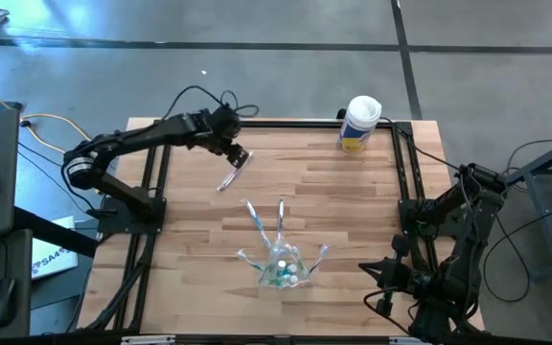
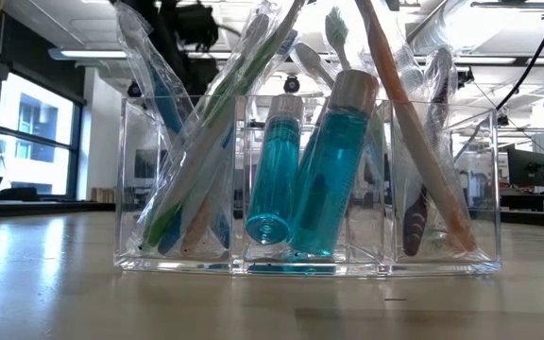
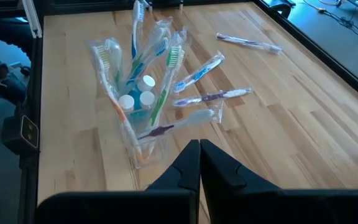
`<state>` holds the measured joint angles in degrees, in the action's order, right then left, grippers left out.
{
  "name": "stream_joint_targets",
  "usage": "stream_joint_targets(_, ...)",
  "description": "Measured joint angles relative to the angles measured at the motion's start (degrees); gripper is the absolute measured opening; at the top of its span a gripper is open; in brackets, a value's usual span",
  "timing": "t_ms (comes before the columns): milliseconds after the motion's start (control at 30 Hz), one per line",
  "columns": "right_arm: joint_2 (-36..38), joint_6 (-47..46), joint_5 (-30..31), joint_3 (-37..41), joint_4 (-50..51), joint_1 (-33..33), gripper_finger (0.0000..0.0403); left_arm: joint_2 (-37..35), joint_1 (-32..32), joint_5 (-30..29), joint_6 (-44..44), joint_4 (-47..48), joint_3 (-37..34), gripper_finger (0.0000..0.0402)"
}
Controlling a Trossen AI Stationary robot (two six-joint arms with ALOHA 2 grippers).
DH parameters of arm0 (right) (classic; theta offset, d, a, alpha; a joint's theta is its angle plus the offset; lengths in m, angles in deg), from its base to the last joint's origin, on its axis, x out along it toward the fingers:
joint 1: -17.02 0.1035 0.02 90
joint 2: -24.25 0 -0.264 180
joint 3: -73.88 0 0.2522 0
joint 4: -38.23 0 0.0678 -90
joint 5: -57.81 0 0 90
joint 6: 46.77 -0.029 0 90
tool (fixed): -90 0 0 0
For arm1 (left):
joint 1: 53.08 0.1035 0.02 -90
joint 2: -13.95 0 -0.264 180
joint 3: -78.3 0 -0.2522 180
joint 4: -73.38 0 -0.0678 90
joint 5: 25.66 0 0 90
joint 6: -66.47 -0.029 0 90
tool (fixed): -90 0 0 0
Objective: Pick & Place toothbrushing station
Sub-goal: Put the purple toothbrush into the transparent organizer
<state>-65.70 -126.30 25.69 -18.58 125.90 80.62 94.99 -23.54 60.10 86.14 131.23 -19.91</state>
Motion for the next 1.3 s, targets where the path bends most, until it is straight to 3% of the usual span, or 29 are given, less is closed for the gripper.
stream_joint_targets(200, 0.0, 0.04, 0.19, 0.0, 0.02, 0.0, 0.0002, 0.0, 0.09, 0.38, 0.01, -8.05, -8.73, 0.0203)
stream_joint_targets(400, 0.0, 0.18, 0.26, 0.0, 0.5, 0.0, 0.0002, 0.0, 0.09, 0.33, 0.03, -10.93, -12.96, 0.0203)
stream_joint_targets(1000, 0.0, 1.08, 0.47, 0.0, 1.88, 0.0, 0.0002, 6.48, 0.1, 1.93, 12.15, -14.23, -14.9, 0.0203)
stream_joint_targets(1300, 0.0, 1.33, 0.47, 0.0, 1.9, 0.0, 0.0002, 10.56, 0.09, 1.91, 12.27, -15.24, -14.9, 0.0203)
